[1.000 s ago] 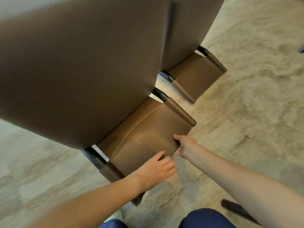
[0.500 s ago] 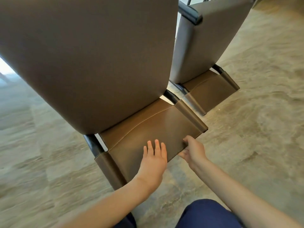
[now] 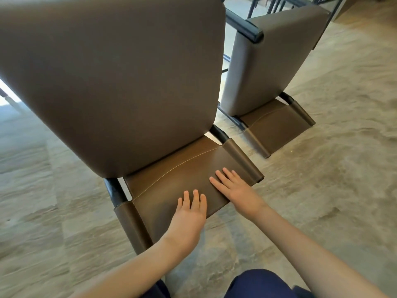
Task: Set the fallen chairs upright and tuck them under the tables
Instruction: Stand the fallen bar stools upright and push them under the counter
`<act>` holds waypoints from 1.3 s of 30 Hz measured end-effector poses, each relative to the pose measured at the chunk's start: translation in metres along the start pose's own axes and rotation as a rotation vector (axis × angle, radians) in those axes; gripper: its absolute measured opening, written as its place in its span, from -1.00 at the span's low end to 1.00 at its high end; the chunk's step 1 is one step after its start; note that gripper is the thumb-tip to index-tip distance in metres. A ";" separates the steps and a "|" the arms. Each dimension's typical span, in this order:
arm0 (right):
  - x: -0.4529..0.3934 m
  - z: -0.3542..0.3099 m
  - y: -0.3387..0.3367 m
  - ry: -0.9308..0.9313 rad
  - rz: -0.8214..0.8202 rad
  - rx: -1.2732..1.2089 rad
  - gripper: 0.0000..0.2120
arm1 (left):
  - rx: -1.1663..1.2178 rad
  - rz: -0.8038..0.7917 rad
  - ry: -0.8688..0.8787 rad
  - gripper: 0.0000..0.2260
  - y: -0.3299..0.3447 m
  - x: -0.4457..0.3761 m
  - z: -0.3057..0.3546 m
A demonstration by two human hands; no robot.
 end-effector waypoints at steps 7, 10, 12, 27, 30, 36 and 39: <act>-0.006 -0.008 -0.045 0.011 -0.157 0.091 -0.25 | 0.054 -0.011 0.043 -0.30 -0.038 0.021 -0.015; -0.008 -0.017 -0.087 0.011 -0.178 0.086 -0.27 | 0.094 -0.016 0.054 -0.30 -0.072 0.040 -0.026; -0.011 -0.023 -0.116 0.008 -0.196 0.073 -0.28 | 0.124 -0.014 0.053 -0.29 -0.096 0.053 -0.035; -0.072 -0.067 -0.332 -0.040 -0.295 0.102 -0.36 | 0.394 0.024 -0.001 -0.29 -0.286 0.140 -0.126; -0.085 -0.075 -0.364 -0.040 -0.320 0.089 -0.37 | 0.433 0.022 -0.045 -0.29 -0.317 0.152 -0.142; -0.119 -0.081 -0.431 -0.054 -0.355 0.082 -0.39 | 0.497 0.053 -0.081 -0.25 -0.387 0.167 -0.176; -0.137 -0.081 -0.463 -0.060 -0.379 0.075 -0.40 | 0.520 0.048 -0.088 -0.25 -0.418 0.167 -0.196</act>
Point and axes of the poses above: each hand's wrist, its own x-axis away from the middle knuckle, its own y-axis out of the palm, z = x × y, the point moved 7 cm from there along -x, towards the middle knuckle, and after that the axes turned 11 degrees about y, right-handed, at the moved point
